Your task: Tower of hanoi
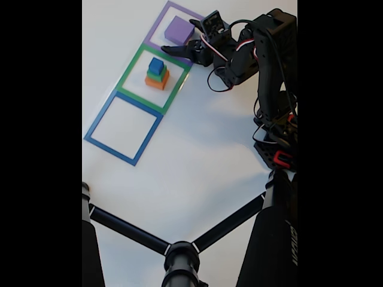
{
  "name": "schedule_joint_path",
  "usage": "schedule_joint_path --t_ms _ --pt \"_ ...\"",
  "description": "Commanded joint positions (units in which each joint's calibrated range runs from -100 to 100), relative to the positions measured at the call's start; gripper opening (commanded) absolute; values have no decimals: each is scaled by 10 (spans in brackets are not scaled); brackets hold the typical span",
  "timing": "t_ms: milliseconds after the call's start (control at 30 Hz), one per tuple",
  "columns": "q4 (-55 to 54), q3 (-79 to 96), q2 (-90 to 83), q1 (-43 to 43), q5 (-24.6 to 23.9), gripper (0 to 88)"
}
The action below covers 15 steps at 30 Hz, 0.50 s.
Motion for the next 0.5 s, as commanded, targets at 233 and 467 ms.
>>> schedule_joint_path --t_ms 233,467 --pt "-12 -1 -1 2 0 201" --pt "-12 -2 2 5 0 159"
